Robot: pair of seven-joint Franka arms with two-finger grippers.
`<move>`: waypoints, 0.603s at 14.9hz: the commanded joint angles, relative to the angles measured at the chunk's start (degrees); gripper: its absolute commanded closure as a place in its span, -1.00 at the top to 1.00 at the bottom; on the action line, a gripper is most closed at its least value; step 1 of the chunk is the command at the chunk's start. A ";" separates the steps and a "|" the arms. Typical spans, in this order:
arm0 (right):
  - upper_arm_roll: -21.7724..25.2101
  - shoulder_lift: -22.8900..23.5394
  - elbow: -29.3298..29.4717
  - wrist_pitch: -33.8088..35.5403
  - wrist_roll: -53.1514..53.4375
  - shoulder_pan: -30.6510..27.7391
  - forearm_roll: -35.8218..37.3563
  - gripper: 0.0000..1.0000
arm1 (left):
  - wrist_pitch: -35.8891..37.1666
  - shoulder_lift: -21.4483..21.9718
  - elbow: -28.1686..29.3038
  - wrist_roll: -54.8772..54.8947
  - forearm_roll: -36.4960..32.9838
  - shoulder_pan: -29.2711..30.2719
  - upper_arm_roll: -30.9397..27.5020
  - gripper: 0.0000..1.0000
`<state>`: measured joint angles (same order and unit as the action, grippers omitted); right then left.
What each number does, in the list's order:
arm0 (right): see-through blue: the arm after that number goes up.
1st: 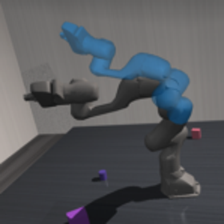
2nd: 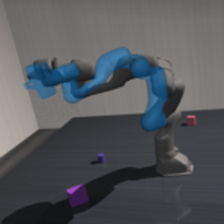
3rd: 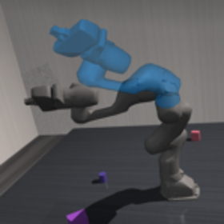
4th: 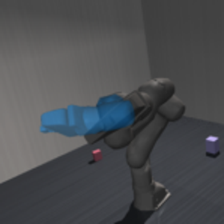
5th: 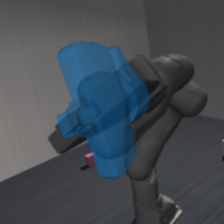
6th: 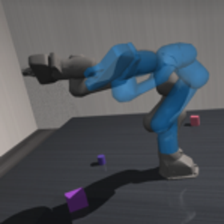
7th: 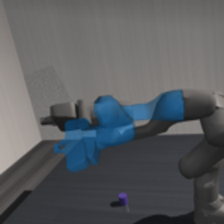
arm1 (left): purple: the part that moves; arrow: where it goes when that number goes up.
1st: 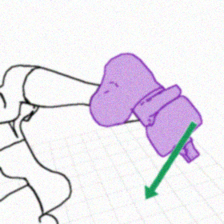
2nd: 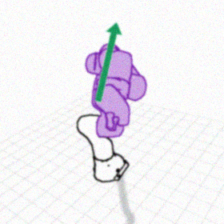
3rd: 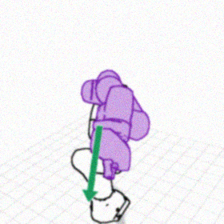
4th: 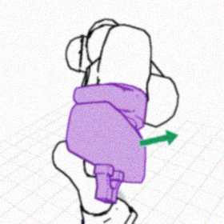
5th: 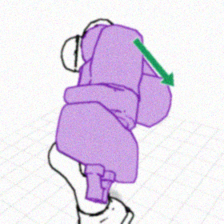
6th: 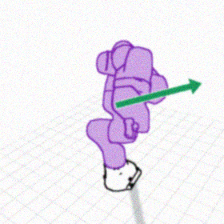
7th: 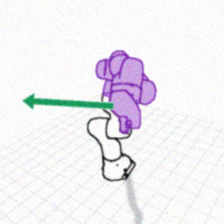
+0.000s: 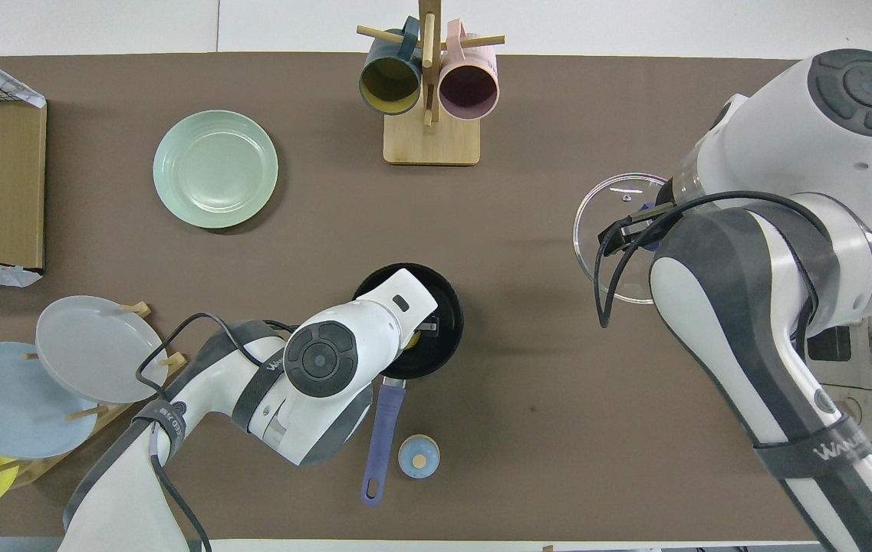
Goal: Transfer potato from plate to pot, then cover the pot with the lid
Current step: 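Carry the potato into the saucepan with the left gripper and release it, then withdraw the left gripper while the right gripper carries the lid over the saucepan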
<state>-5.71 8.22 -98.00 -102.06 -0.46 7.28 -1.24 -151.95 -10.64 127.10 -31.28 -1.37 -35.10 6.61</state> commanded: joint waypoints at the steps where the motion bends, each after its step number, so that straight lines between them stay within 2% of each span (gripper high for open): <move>1: -0.35 -0.05 0.62 -0.42 1.08 -0.25 -0.96 -1.00 | 4.25 1.93 -1.40 0.69 -1.53 -0.49 -1.25 1.00; 3: -0.35 -0.05 0.53 -0.51 1.08 -0.25 -0.96 -1.00 | 13.39 3.95 -5.53 1.04 -1.53 -0.06 -1.25 1.00; 5: -0.44 -0.05 0.53 -0.60 1.08 -0.25 -0.96 -1.00 | 21.47 6.06 -10.09 3.57 -1.35 3.35 -1.17 1.00; 9: -0.44 0.13 0.62 -2.79 6.58 4.30 -0.96 -1.00 | 39.14 6.25 -25.29 13.93 4.35 12.49 -1.43 1.00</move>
<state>-5.78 8.23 -98.00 -103.23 1.32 8.80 -1.28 -121.14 -3.80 109.51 -22.88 0.33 -27.32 5.12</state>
